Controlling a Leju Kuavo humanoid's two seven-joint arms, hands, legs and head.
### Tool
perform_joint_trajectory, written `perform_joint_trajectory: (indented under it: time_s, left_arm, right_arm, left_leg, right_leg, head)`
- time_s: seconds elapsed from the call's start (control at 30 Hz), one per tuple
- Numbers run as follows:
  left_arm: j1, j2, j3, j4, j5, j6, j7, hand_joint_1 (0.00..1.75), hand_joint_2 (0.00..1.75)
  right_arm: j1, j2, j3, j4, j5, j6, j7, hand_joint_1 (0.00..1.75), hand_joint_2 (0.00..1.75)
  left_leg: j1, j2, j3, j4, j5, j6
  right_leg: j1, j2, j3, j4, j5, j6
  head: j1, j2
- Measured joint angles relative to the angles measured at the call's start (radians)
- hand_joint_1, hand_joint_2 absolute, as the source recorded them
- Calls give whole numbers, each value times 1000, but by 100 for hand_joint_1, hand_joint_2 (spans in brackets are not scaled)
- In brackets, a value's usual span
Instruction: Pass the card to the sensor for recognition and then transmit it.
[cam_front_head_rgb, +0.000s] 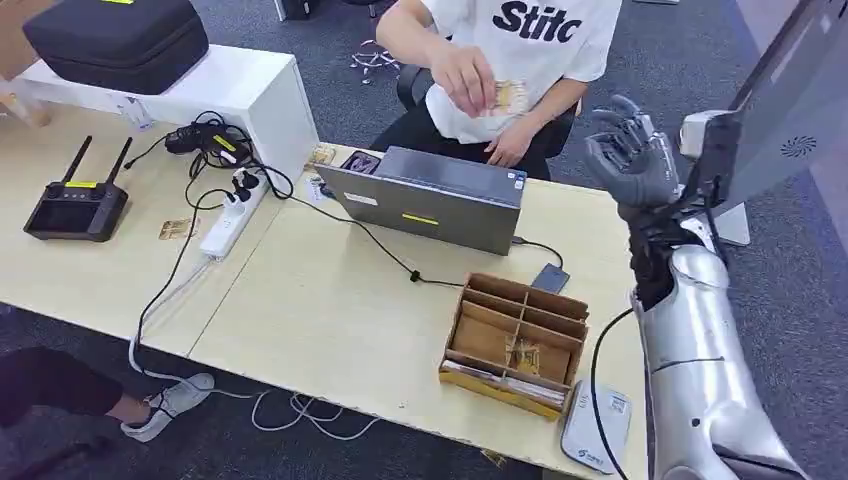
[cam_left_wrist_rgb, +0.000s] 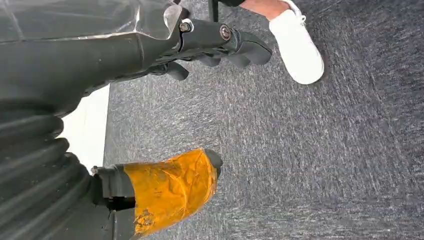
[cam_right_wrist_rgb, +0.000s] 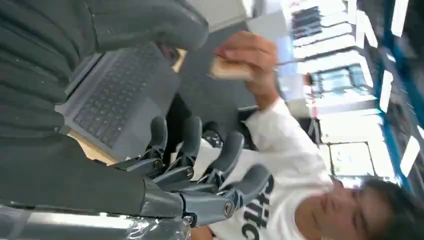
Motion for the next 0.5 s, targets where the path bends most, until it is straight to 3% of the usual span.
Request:
perform_joint_trajectory:
  time_s: [0.07,0.2,0.3,0.4,0.5]
  left_arm:
    - [0,0,-2,0,0,0,0,0,175]
    - [1,0,-8,0,0,0,0,0,175]
    - [-6,0,-11,0,0,-1,0,0,175]
    - [-4,0,-19,0,0,0,8,0,175]
    - [-1,3,-24,0,0,-1,10,0,175]
  right_arm:
    - [10,-21,-61,-1,-99,-9,-2,0,175]
    - [33,-57,-149,-2,-176,-26,-10,0,175]
    - [51,-103,-232,2,-263,-104,-61,0,175]
    - [81,-171,-347,24,-321,-220,-119,0,175]
    - [122,-247,-450,71,-349,-201,-113,0,175]
  left_leg:
    - [0,-1,0,0,0,0]
    - [-1,2,0,0,0,0]
    - [-1,0,0,1,0,1]
    - [0,-9,-1,1,0,1]
    - [-1,-8,-1,1,-1,2]
  right_leg:
    - [0,0,1,0,0,0]
    - [0,2,-1,0,1,1]
    - [0,0,-1,-1,1,1]
    - [0,-9,2,-1,-1,3]
    - [0,-7,1,-1,-1,2]
  head:
    - [0,0]
    - [0,0]
    - [0,0]
    - [0,0]
    - [0,0]
